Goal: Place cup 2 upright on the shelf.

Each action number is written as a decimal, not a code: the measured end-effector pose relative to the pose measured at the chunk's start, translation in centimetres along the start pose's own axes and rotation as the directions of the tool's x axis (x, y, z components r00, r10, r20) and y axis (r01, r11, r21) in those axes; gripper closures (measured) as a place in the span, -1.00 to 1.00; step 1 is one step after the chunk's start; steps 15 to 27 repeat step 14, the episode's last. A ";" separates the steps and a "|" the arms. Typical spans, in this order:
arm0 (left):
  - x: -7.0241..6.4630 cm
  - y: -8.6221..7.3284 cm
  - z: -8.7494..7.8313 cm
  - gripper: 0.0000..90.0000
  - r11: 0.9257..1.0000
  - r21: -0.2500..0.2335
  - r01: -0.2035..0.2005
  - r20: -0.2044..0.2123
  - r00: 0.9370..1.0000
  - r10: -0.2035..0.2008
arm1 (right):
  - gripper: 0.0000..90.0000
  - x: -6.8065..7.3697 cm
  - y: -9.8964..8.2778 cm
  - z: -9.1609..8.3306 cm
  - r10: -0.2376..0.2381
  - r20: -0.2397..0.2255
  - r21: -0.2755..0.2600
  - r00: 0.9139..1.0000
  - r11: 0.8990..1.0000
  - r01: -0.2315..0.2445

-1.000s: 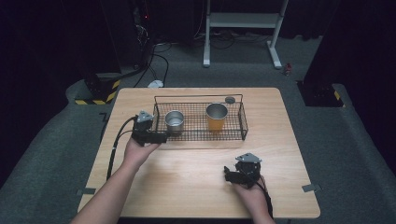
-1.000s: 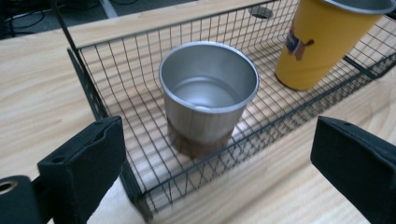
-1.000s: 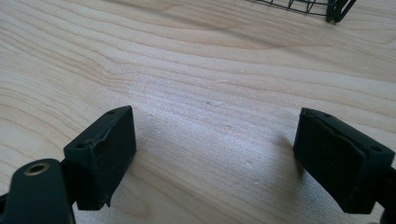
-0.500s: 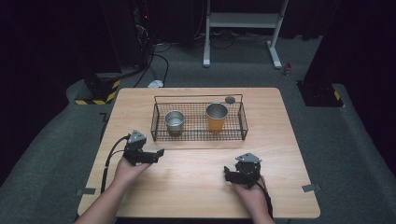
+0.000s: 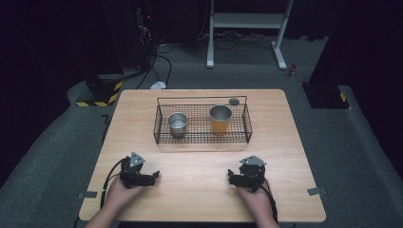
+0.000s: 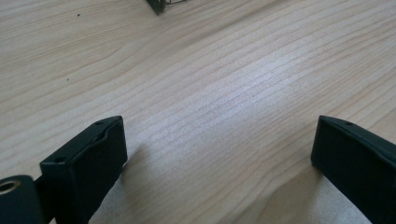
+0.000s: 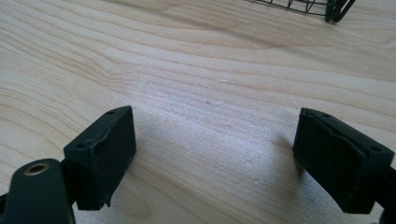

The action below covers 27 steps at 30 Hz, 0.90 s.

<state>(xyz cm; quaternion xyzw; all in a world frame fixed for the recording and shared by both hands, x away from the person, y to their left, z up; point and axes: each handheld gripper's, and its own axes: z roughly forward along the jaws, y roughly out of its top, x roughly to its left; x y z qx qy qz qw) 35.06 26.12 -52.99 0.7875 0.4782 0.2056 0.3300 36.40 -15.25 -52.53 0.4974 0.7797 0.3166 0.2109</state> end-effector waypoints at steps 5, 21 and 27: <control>0.1 0.0 0.0 -0.91 1.000 -0.003 0.001 -0.002 1.000 -0.001 | -0.71 0.0 0.0 0.0 0.004 0.003 0.001 1.000 1.000 -0.004; 0.1 0.0 0.0 -0.91 1.000 -0.002 -0.004 0.005 1.000 0.004 | -0.71 0.1 -0.1 -0.1 0.007 0.005 -0.001 1.000 1.000 -0.007; 0.1 0.0 0.0 -0.91 1.000 -0.002 -0.004 0.005 1.000 0.004 | -0.71 0.1 -0.1 -0.1 0.007 0.005 -0.001 1.000 1.000 -0.007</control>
